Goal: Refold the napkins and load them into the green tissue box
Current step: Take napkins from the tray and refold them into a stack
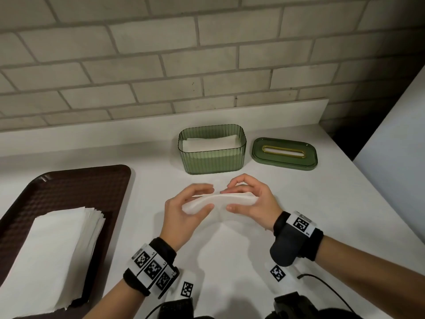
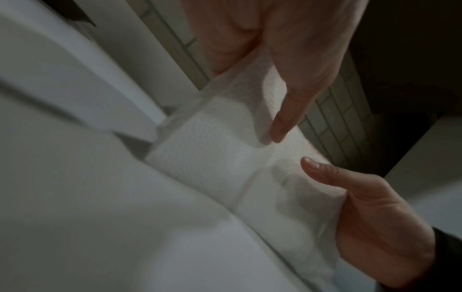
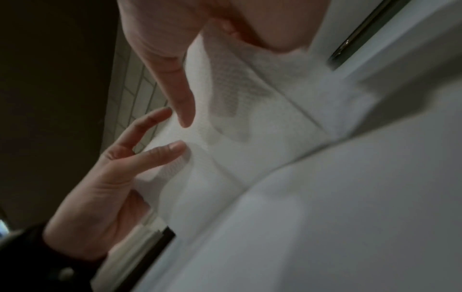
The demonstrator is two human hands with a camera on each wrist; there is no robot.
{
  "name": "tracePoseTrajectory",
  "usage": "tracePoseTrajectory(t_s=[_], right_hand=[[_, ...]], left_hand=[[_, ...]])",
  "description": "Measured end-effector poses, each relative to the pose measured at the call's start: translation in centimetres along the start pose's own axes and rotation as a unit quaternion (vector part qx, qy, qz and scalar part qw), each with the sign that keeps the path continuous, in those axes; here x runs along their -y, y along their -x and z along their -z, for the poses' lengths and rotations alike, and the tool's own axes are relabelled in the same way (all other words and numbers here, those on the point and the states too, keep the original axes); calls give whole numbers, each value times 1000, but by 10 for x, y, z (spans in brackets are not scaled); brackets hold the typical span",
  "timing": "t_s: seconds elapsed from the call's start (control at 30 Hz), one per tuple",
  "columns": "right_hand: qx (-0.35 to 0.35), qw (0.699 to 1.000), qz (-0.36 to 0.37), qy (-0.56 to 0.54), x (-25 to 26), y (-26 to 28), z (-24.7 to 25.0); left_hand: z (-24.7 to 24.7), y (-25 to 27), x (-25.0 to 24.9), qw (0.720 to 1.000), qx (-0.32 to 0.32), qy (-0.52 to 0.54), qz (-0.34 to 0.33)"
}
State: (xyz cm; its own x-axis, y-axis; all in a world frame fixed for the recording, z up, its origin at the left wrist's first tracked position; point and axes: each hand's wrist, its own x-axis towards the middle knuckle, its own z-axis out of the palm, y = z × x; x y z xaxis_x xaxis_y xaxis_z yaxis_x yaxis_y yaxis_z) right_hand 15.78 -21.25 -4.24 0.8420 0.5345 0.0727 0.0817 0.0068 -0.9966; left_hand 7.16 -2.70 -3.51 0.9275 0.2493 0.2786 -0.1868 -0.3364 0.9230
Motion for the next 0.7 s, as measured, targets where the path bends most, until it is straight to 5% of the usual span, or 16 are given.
tracePoseTrajectory(t_s=[0.7], right_hand=[[11,997,45,68,-2,0,6]], left_hand=[[10,3,3,995,50,-81,28]])
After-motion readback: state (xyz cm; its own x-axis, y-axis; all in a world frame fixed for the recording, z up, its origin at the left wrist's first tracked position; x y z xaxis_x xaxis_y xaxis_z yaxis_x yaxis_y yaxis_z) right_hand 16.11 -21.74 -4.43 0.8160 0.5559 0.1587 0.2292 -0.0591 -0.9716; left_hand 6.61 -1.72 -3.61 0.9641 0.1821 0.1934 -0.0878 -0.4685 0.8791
